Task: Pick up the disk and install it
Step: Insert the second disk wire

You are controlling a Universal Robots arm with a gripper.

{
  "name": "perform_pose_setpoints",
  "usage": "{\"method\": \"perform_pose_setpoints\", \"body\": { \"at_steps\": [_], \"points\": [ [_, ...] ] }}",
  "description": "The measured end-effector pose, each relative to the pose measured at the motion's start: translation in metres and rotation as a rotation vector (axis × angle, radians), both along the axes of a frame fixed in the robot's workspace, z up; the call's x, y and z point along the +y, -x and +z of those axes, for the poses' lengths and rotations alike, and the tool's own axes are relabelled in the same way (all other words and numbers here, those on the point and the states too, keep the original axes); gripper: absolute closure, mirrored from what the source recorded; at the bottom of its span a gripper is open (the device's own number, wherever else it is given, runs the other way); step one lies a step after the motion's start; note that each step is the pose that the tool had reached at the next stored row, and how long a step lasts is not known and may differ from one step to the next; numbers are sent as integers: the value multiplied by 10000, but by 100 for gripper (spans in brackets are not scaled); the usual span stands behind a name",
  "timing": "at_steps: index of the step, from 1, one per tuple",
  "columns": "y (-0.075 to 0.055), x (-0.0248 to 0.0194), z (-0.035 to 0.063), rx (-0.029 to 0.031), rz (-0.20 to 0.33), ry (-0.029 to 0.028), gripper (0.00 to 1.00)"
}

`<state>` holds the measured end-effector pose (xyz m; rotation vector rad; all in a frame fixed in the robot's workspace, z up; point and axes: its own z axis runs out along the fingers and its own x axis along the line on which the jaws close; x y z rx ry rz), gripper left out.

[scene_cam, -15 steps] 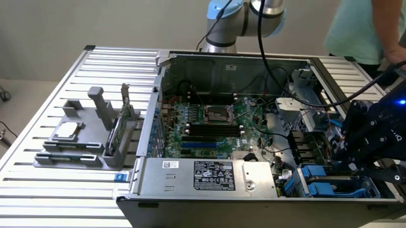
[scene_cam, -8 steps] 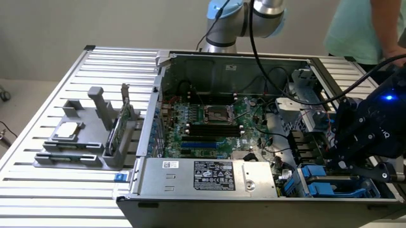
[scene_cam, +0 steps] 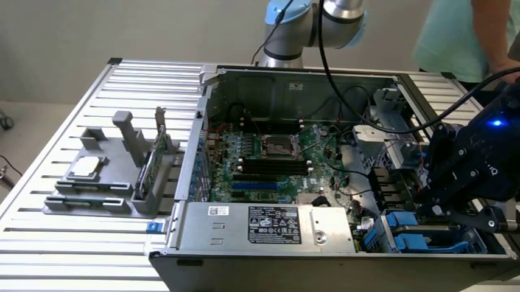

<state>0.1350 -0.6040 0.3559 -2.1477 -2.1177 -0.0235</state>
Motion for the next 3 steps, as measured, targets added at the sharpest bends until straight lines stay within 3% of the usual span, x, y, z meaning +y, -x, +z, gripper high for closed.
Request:
{"method": "perform_pose_setpoints", "body": {
  "at_steps": [3],
  "points": [
    [0,0,0,0,0,0,75]
  ]
}}
